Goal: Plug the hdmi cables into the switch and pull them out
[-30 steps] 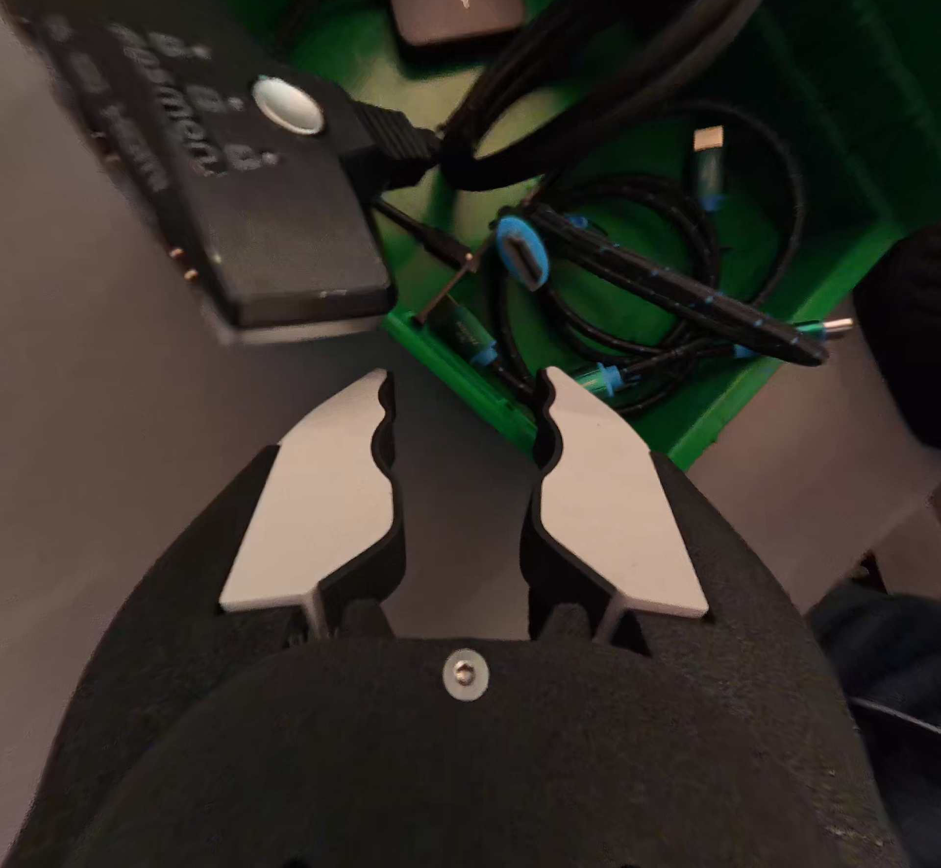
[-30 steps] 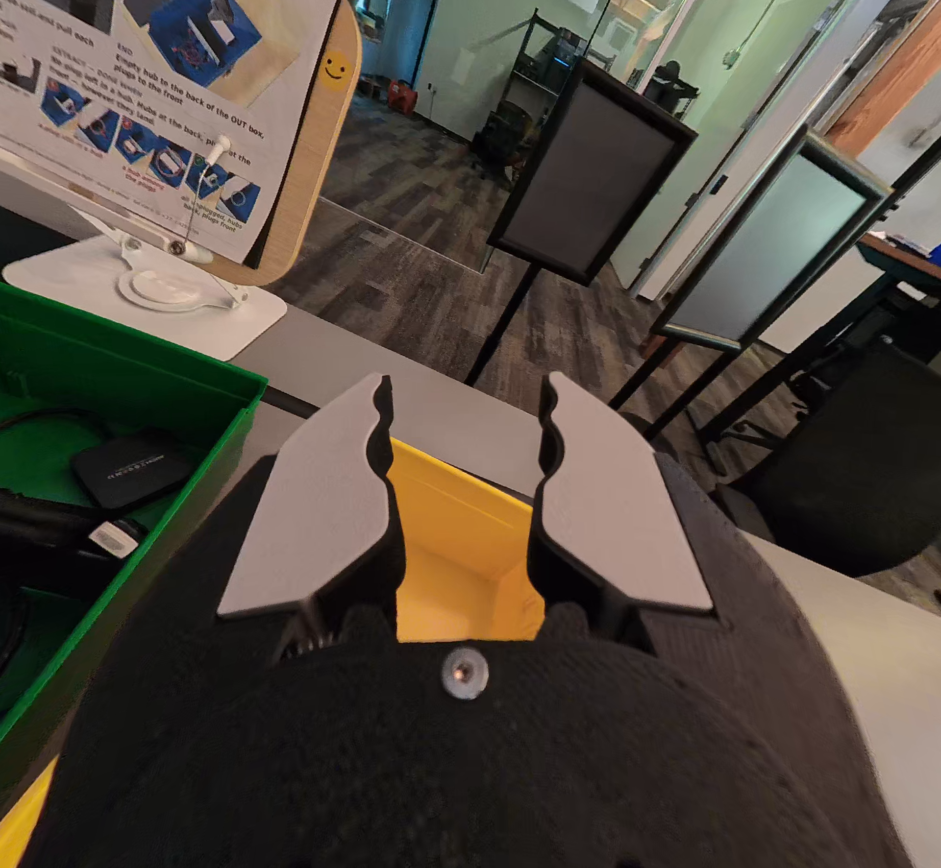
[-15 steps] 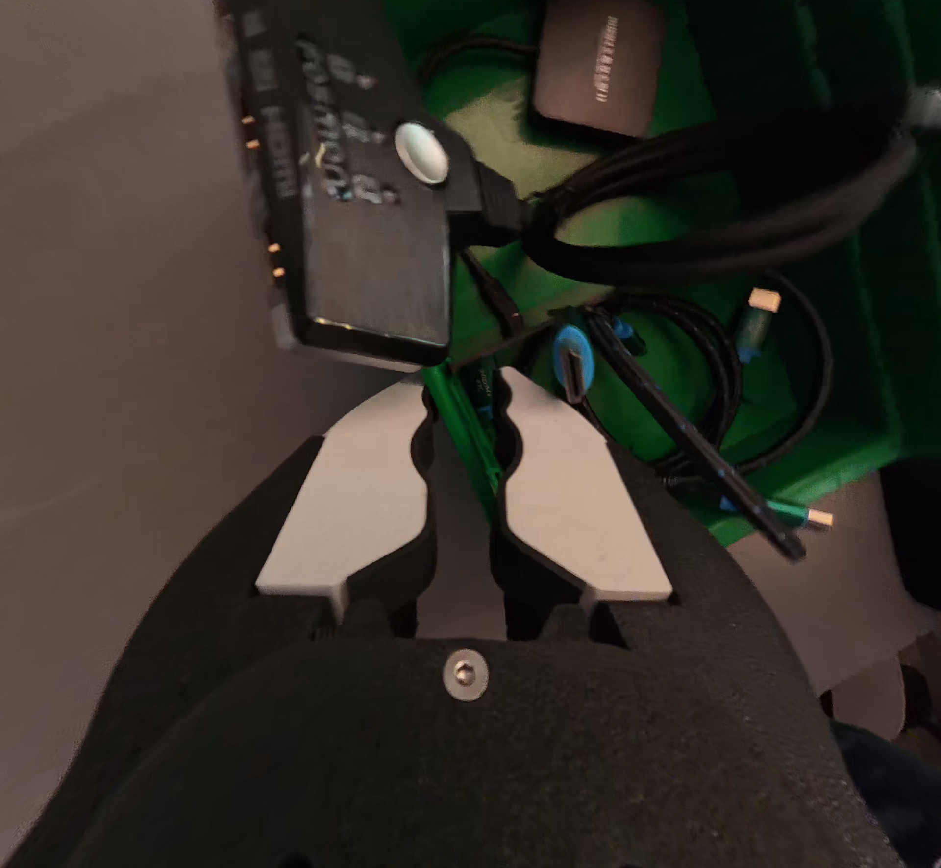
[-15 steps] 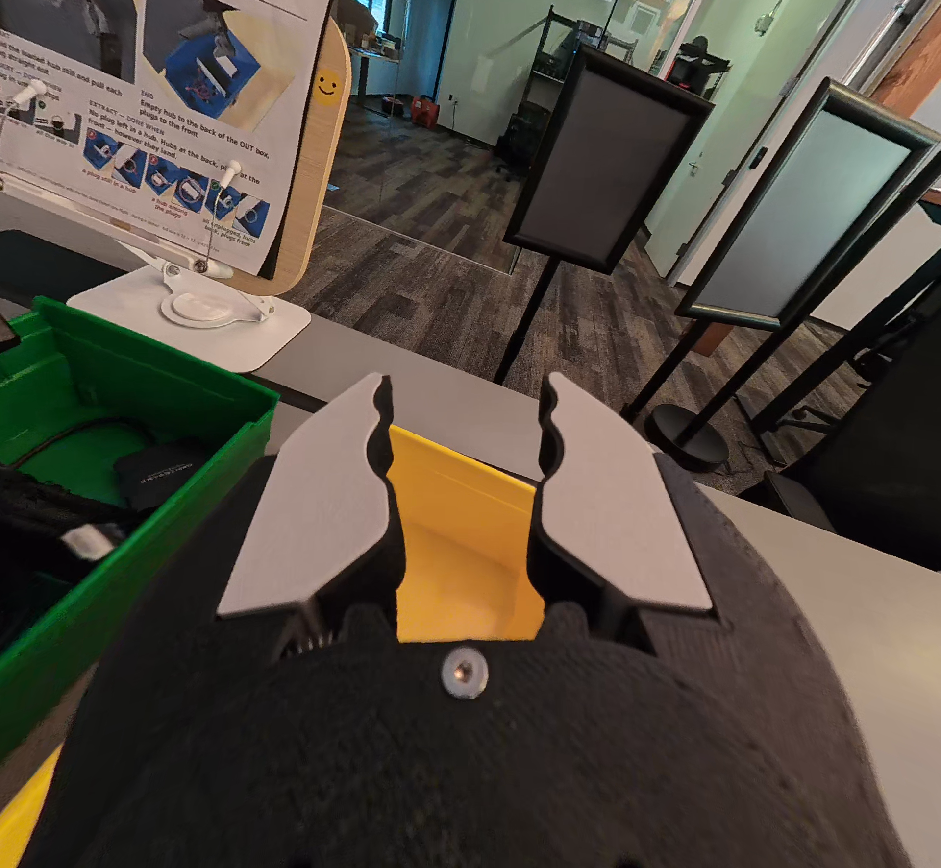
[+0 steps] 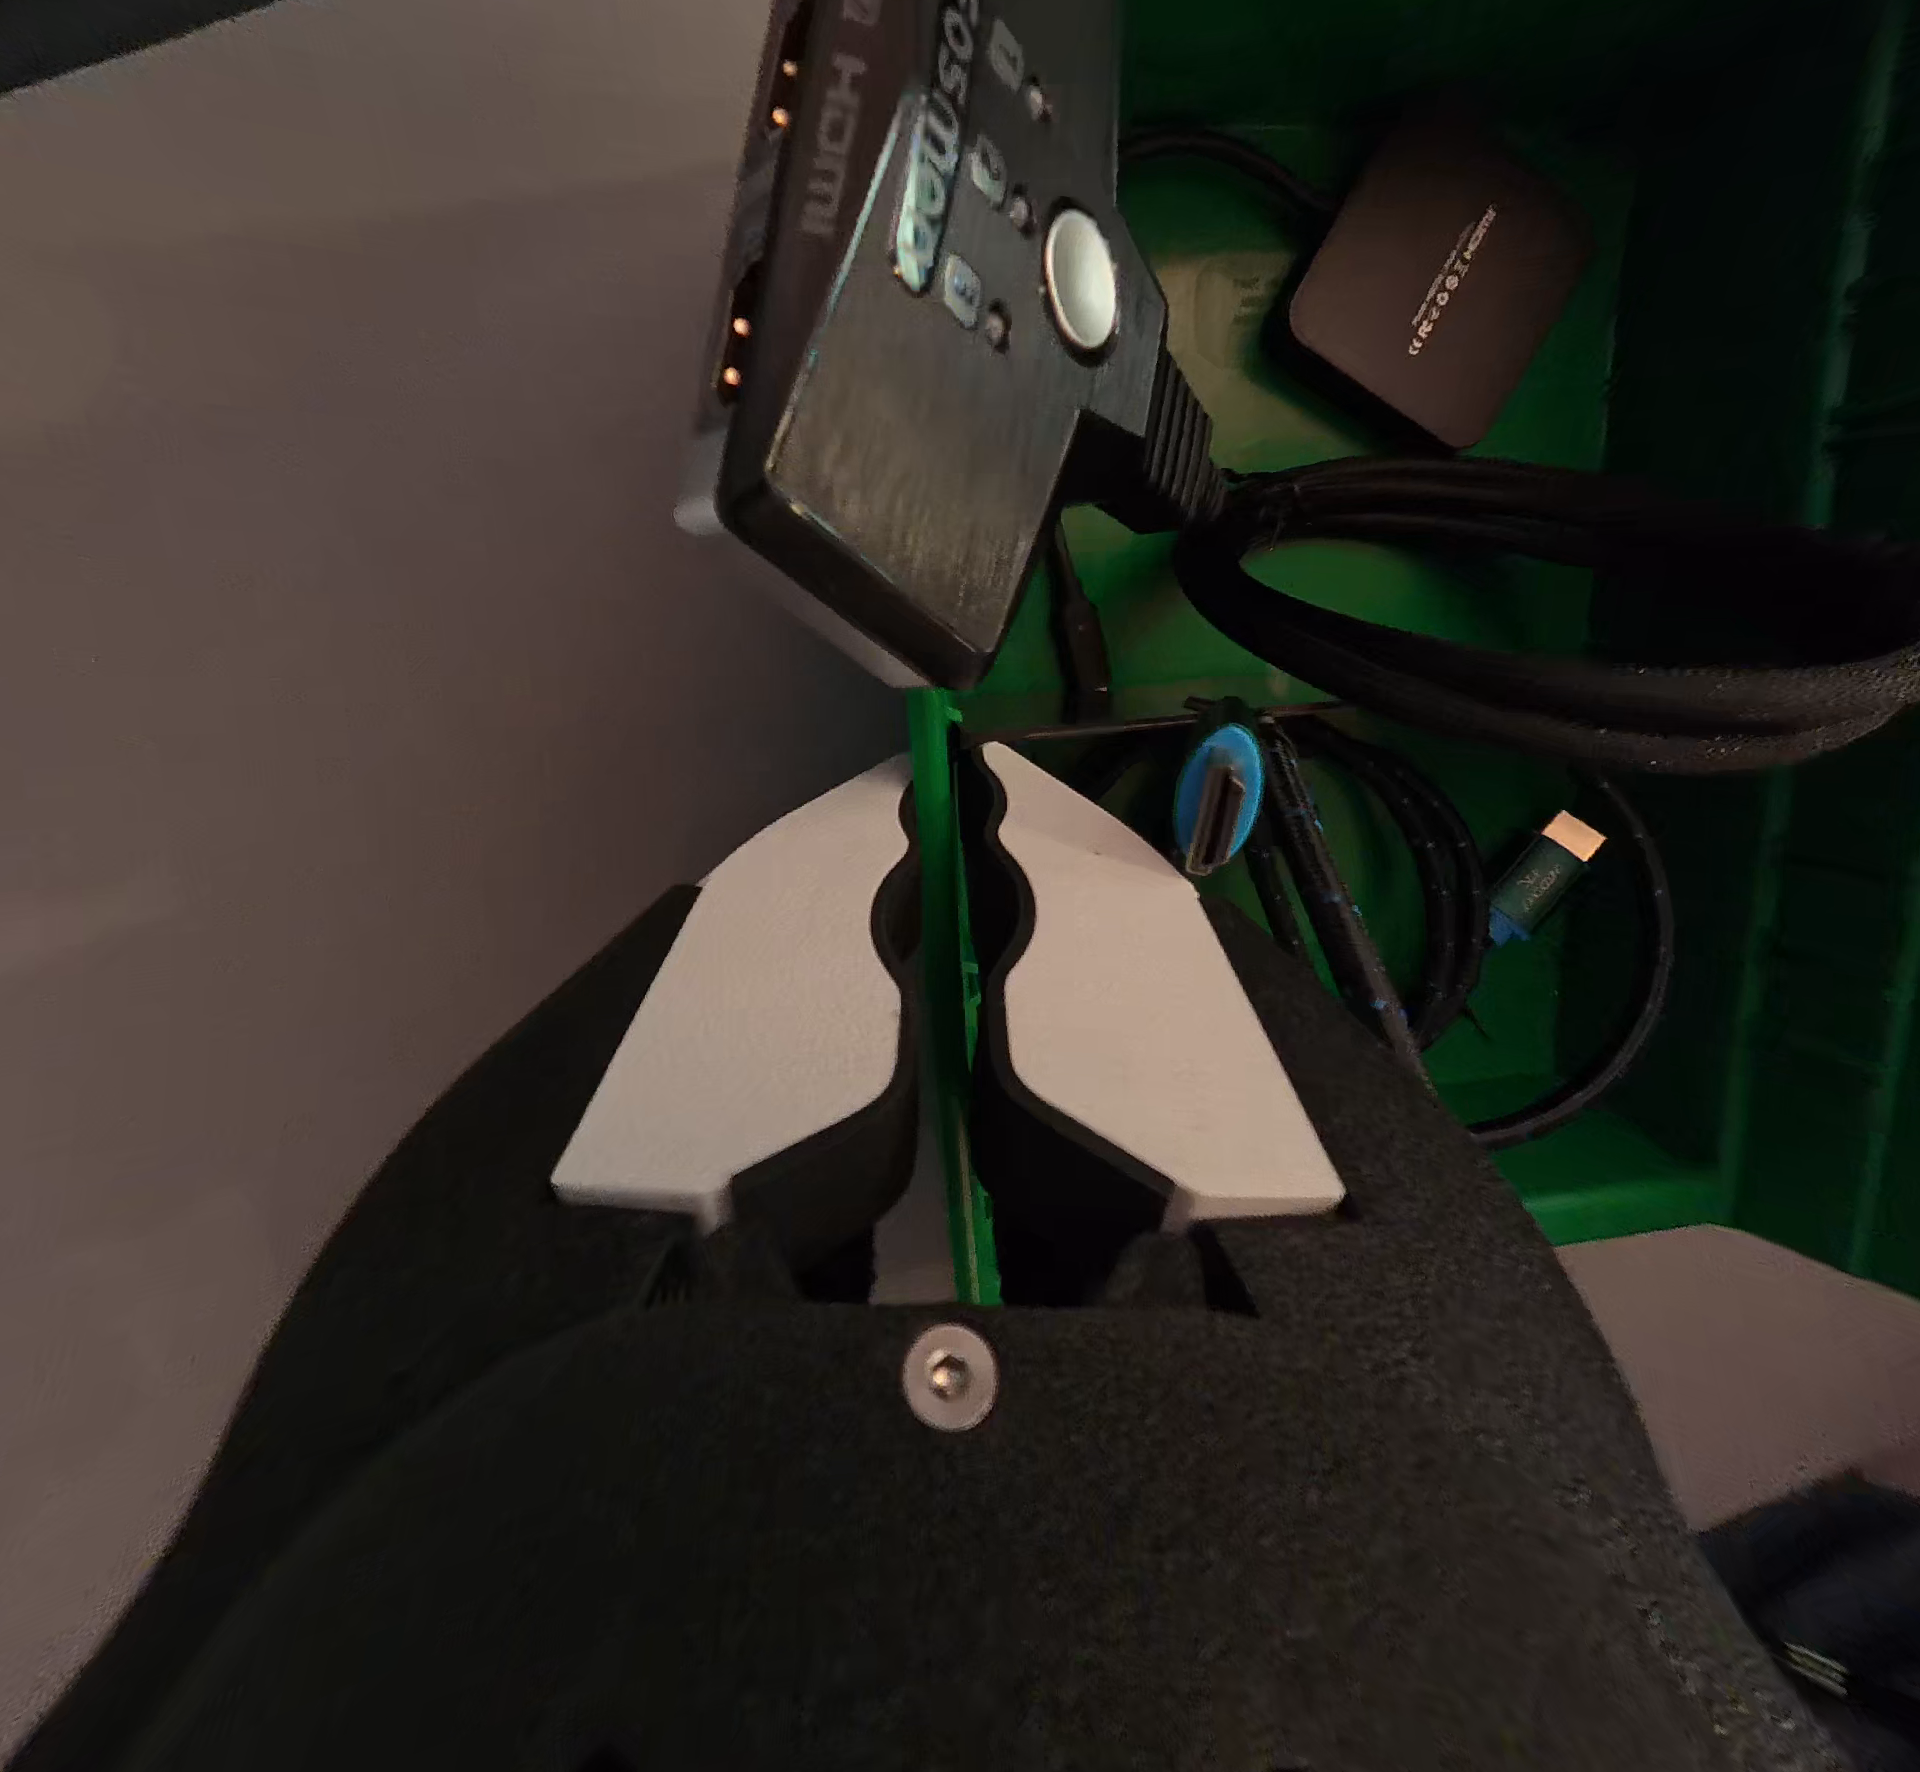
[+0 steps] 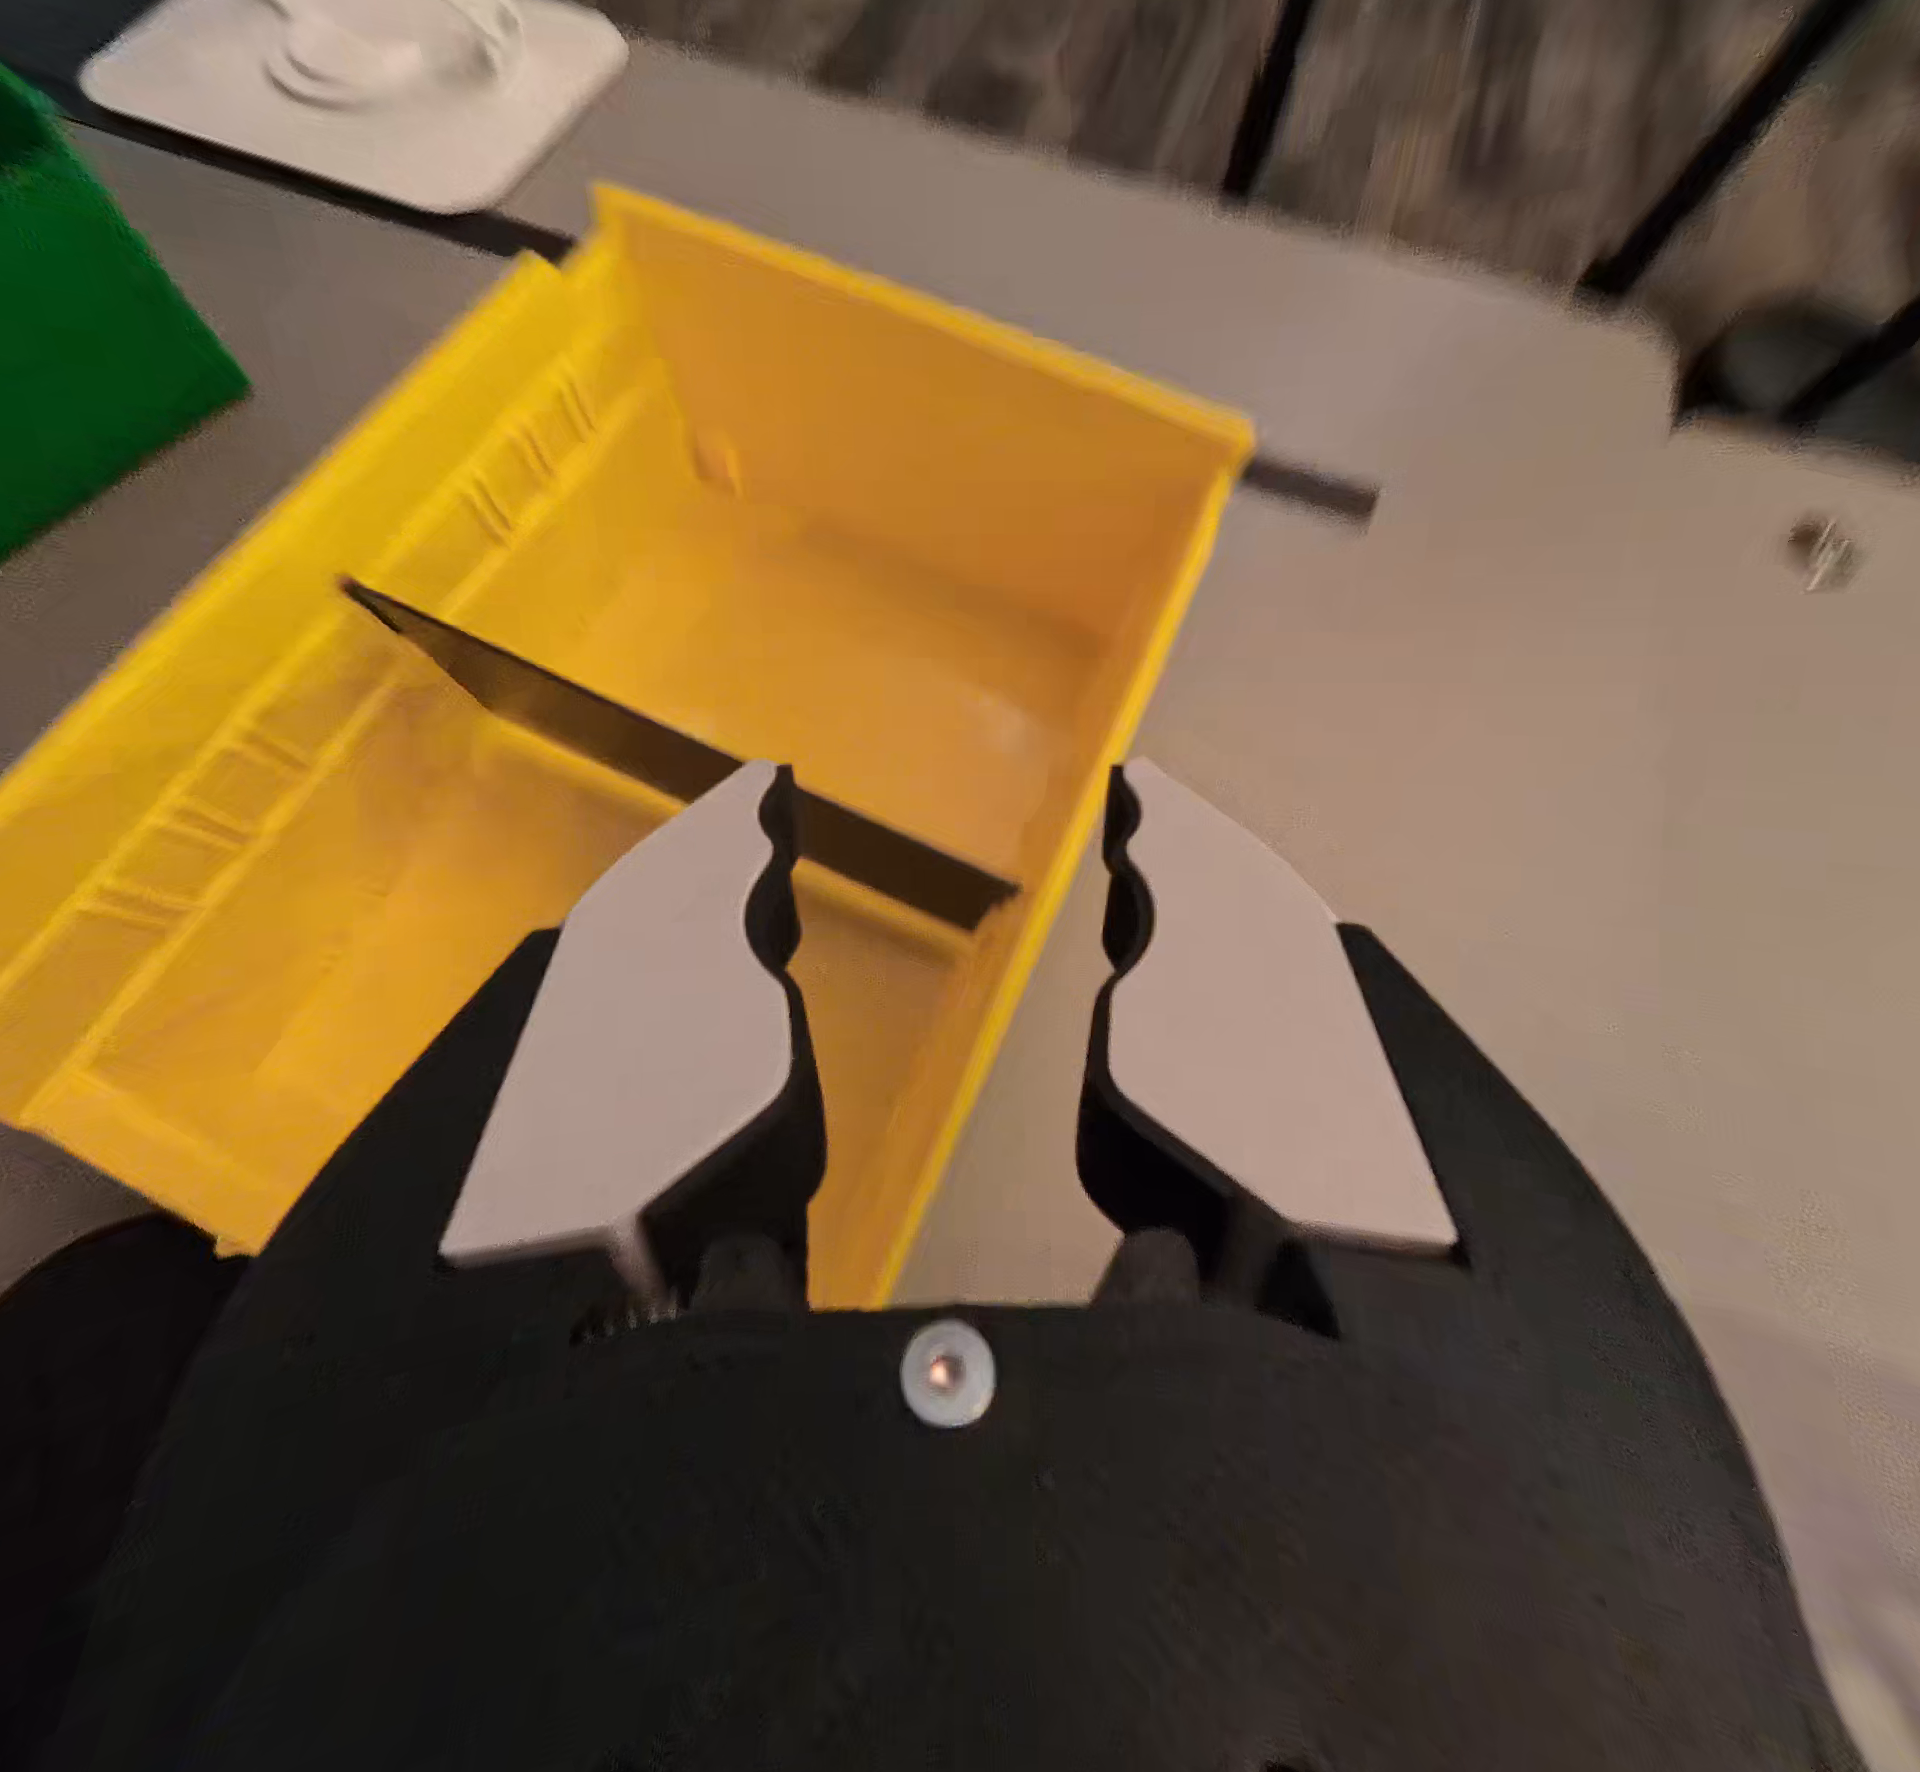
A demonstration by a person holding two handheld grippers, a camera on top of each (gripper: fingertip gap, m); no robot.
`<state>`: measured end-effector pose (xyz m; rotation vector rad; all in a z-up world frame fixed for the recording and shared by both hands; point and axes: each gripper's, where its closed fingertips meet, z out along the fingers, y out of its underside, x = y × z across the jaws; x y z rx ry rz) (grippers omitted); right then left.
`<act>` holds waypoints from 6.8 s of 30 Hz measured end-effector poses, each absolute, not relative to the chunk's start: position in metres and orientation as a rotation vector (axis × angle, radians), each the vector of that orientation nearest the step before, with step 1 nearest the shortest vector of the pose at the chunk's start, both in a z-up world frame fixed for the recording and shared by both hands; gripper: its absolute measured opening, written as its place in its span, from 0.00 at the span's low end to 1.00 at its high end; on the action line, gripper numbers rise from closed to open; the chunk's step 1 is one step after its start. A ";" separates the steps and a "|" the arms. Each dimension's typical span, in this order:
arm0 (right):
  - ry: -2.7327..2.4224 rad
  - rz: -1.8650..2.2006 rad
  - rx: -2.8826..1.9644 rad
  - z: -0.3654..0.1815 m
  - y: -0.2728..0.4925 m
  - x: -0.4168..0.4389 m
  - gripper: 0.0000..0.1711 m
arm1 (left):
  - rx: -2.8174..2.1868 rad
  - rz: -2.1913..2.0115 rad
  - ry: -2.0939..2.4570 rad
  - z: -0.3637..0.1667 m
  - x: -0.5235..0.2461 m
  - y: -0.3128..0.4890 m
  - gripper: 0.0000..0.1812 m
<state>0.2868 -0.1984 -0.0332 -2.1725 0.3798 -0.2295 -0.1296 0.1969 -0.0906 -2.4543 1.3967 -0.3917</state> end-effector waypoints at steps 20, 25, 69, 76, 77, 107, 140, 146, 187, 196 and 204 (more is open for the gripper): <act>0.816 0.341 -2.661 -0.128 -0.202 0.246 0.09 | -2.492 -0.270 1.124 -0.088 -0.247 0.292 0.03; 0.856 0.393 -2.680 -0.128 -0.195 0.238 0.09 | -2.467 -0.210 1.155 -0.088 -0.254 0.302 0.04; 0.928 0.387 -2.493 -0.094 -0.208 0.254 0.18 | -2.084 -1.144 0.720 -0.023 -0.250 0.378 0.26; 0.930 0.389 -2.512 -0.095 -0.207 0.254 0.18 | -2.136 -1.067 0.767 -0.042 -0.233 0.391 0.30; 0.931 0.397 -2.516 -0.096 -0.207 0.253 0.18 | -2.134 -1.090 0.748 -0.042 -0.231 0.393 0.30; 0.848 0.472 -2.355 -0.069 -0.196 0.257 0.12 | -1.360 -0.549 1.211 0.171 -0.157 0.293 0.12; 0.812 0.430 -2.404 -0.079 -0.198 0.260 0.14 | -0.388 -0.085 1.968 -0.006 -0.001 -0.039 0.11; 0.787 0.428 -2.411 -0.078 -0.195 0.258 0.14 | -0.387 -0.074 2.039 -0.065 -0.012 -0.052 0.12; 0.665 0.278 -2.264 -0.020 -0.190 0.254 0.13 | -1.229 -0.340 1.616 -0.024 -0.154 0.040 0.33; 0.436 -0.087 -1.937 0.071 -0.174 0.260 0.11 | -1.760 -0.079 1.035 0.000 -0.286 0.194 0.38; 0.392 -0.138 -1.965 0.071 -0.168 0.256 0.11 | -2.023 -0.238 0.969 -0.052 -0.282 0.228 0.35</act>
